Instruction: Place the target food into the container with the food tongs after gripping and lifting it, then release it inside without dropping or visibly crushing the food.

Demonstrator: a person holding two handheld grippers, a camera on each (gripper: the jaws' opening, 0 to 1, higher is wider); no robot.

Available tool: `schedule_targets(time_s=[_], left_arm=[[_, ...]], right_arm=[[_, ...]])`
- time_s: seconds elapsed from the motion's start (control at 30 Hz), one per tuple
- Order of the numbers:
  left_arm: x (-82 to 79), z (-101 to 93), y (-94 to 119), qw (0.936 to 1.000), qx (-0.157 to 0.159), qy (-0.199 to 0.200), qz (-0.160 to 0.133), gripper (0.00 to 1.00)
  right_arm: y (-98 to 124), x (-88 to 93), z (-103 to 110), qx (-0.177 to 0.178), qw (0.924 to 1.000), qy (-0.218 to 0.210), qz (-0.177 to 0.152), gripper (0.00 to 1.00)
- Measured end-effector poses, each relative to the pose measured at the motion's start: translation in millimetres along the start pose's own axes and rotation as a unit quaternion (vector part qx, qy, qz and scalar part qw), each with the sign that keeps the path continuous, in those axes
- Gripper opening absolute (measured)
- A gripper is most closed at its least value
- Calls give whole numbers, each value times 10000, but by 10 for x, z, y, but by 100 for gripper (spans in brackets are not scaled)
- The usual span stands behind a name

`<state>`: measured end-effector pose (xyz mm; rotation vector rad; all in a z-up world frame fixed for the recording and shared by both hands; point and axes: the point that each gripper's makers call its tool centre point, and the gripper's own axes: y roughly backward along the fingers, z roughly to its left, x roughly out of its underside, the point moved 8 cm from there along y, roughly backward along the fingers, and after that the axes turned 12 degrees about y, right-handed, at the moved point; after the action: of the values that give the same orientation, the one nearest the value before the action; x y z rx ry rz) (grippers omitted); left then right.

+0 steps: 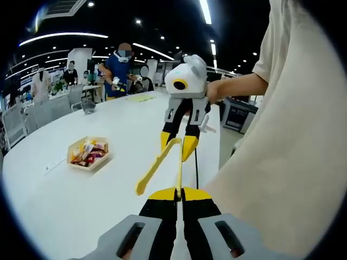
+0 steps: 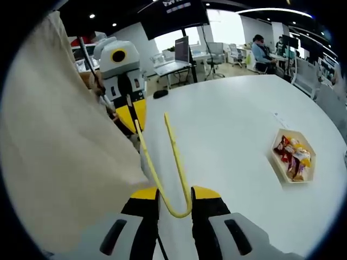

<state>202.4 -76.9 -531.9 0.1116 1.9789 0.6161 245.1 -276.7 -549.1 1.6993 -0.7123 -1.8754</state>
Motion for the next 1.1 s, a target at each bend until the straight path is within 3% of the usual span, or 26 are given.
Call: schedule_targets(time_s=[0.2,0.33,0.57,1.1], left_arm=[[9,2,2,10000,-3,0,13,0],[27,5,-3,10000,7,-1,49,0],[83,22,-53,9999,13,64,133,0],[57,99,-145,9993,-67,-218,300,0]], right_arm=[[38,-6,-5,44,10000,-8,-7,22],[27,-1,34,-14,9996,166,213,20],[-16,50,26,28,9993,102,368,19],[-23,101,-39,370,9974,13,620,19]])
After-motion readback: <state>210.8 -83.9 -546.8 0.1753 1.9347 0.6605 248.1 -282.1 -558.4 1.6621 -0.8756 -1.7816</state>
